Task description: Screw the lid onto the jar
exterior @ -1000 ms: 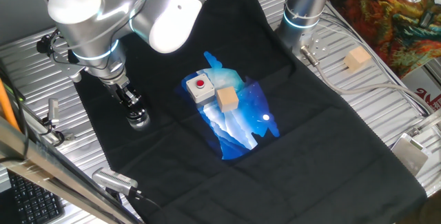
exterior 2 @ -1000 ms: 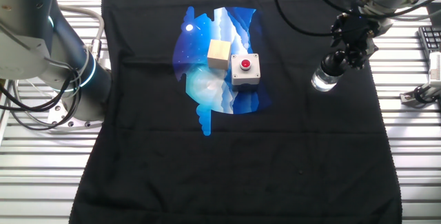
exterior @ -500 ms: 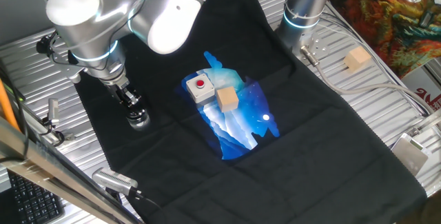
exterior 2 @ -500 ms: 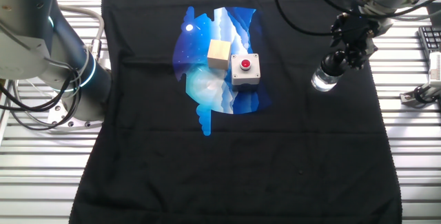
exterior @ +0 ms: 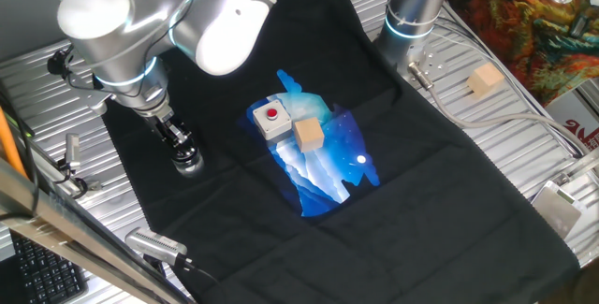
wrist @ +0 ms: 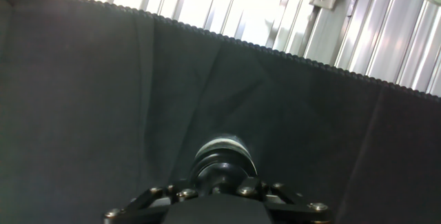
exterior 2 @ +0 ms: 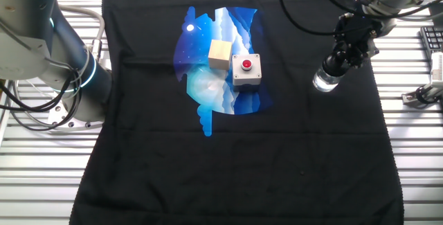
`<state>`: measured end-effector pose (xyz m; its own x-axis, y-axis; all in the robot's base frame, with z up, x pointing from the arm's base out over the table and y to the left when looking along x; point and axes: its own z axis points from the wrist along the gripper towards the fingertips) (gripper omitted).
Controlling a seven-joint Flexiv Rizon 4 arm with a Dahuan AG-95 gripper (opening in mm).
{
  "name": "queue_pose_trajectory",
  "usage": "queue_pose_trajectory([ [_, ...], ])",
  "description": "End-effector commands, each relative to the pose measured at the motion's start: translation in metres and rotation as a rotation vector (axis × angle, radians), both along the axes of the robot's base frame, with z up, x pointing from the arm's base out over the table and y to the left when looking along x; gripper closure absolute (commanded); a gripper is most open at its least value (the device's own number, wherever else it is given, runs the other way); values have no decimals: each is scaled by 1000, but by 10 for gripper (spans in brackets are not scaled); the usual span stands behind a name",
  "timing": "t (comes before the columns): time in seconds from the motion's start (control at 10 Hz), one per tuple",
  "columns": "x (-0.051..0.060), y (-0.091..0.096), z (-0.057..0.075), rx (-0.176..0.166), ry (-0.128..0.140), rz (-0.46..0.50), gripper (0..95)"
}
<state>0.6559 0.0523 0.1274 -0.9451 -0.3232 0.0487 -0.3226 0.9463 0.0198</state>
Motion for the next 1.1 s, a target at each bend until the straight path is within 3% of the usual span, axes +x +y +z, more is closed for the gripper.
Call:
queue_pose_trajectory([
  [0.1,-1,0,0,2,-3,1,570],
  [1.1,0,-2,-6,-2,12,6,570],
])
